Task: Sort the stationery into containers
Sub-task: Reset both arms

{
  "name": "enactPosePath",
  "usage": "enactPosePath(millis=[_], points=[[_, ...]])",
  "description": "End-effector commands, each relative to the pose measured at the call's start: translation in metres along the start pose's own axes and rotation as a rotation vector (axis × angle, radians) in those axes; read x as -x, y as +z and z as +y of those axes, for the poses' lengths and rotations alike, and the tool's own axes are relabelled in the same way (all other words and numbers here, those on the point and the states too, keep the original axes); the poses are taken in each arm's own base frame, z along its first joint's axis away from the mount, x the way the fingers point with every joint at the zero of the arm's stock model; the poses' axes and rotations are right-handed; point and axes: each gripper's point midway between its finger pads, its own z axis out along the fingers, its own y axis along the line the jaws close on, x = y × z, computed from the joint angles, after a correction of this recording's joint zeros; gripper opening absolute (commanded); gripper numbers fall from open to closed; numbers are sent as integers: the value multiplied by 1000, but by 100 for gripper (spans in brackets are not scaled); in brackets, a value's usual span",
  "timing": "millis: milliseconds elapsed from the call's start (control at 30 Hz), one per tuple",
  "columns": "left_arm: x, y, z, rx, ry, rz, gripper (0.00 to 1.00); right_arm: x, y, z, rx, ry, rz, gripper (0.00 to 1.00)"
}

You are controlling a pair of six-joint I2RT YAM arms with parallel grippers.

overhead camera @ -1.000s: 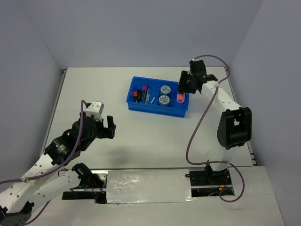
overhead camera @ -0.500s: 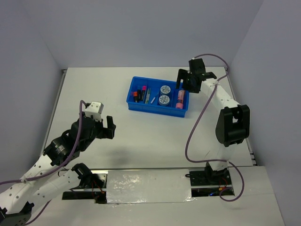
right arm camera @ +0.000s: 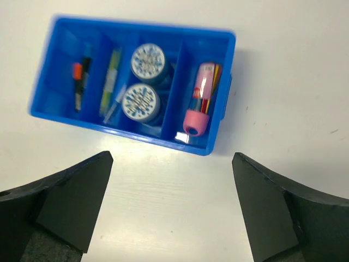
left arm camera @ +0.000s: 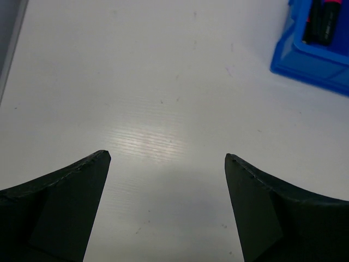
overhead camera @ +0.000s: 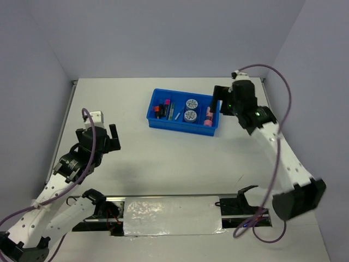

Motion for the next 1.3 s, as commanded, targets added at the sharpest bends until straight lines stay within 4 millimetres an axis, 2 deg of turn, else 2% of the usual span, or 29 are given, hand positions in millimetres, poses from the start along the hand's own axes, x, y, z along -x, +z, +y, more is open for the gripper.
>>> enactPosePath(millis=[0, 67, 100, 233, 400, 567, 700, 867, 1033, 1267], points=[[28, -7, 27, 115, -95, -82, 99, 8, -61, -20, -31, -7, -141, 100], [28, -3, 37, 160, -116, -65, 99, -5, -77, -23, -11, 0, -154, 100], [27, 0, 38, 167, -114, -53, 99, -5, -100, -22, 25, 5, -194, 100], [37, 2, 44, 165, -133, -62, 99, -19, -134, -30, 42, 6, -235, 100], [66, -22, 53, 175, -115, -130, 99, -35, -167, -44, 18, 31, -243, 100], [84, -54, 53, 109, -107, -183, 99, -53, -192, -62, -29, 21, -228, 100], [85, -72, 59, 101, -104, -200, 99, -58, -207, -67, -14, -11, -269, 100], [78, -81, 62, 84, -77, -198, 99, -61, -223, -73, 9, -55, -359, 100], [68, -81, 58, 53, -70, -182, 99, -62, -223, -71, 32, -79, -380, 100], [65, -77, 55, 42, -64, -171, 99, -61, -222, -71, 30, -76, -381, 100]])
